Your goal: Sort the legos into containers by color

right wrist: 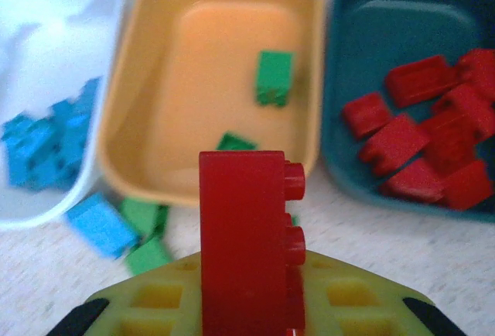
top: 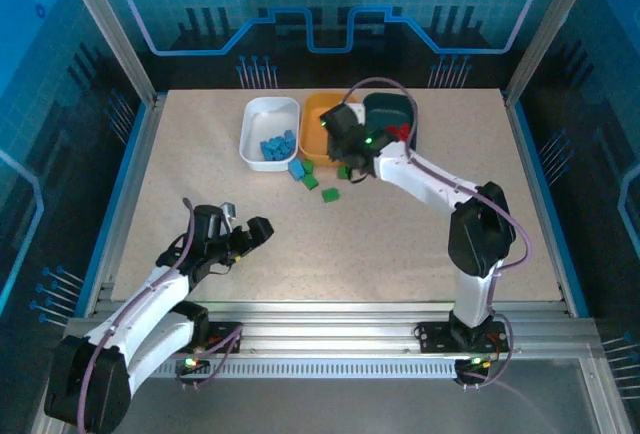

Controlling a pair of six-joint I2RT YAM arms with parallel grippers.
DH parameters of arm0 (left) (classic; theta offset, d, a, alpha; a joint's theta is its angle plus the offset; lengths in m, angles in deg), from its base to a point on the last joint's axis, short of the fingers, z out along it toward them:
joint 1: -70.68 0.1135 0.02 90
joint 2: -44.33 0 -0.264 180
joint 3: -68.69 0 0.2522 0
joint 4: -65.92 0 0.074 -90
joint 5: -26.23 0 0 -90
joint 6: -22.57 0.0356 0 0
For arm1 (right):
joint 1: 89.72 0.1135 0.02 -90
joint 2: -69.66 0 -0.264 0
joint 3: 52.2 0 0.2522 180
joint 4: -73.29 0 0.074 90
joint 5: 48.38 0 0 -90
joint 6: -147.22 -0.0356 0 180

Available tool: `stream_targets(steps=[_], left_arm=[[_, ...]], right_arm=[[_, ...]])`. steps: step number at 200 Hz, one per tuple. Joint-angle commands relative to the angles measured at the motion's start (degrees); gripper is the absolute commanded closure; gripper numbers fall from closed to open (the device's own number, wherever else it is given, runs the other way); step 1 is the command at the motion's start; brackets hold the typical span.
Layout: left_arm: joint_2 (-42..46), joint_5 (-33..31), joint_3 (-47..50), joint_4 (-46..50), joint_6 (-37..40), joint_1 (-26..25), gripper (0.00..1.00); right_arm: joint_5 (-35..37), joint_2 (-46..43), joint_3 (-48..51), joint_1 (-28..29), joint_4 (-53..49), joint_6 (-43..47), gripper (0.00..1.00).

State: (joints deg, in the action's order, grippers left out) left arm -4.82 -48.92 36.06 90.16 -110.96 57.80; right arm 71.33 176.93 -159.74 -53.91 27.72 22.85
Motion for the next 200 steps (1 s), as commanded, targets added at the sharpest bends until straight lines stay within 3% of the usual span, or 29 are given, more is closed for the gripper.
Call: stream_targets(steps=[1,56,64,82,101,130,154,177,200], left_arm=[[-0.8,2.1,0.5,-1.6,0.5,0.4,0.01],[-4.6,6.6,-0.8,-2.9,1.3,0.0,0.05],[-5.3,6.9,-1.3,-2.8,1.5,-0.3,0.06],[-6.9,6.5,-3.2,-2.0,1.9,-0.8,0.07],[-8.0,5.9,-4.8,-1.5,2.2,-1.1,0.07],[-9.7,5.1,-6.2,-2.7,1.5,-1.3,0.06],[-11.1,3.4,-5.7,-4.2,-0.4,-1.6,0.05],[-11.8,2.5,-4.9,-4.5,-1.3,-1.7,0.04],[-11.3,2.8,-4.4,-3.9,-1.6,-1.7,0.03]], right_arm=[[-2.6,4.6,-5.9,-6.6,-4.0,5.2,0.73],[-8.1,17.4,-20.3,-16.6,-10.4,6.3,0.69],[-8.2,18.6,-21.9,-17.2,-11.4,6.3,0.64],[-8.5,18.9,-22.7,-18.0,-12.2,6.6,0.42],[-8.3,14.8,-18.0,-17.7,-9.6,6.7,0.36],[-8.2,3.3,-2.5,-14.7,-1.9,5.3,0.34],[-6.8,-3.1,11.0,-7.3,5.0,3.7,0.3],[-7.4,-2.1,17.1,-0.5,10.0,3.7,0.24],[-10.9,5.1,12.4,2.7,7.8,5.5,0.22]])
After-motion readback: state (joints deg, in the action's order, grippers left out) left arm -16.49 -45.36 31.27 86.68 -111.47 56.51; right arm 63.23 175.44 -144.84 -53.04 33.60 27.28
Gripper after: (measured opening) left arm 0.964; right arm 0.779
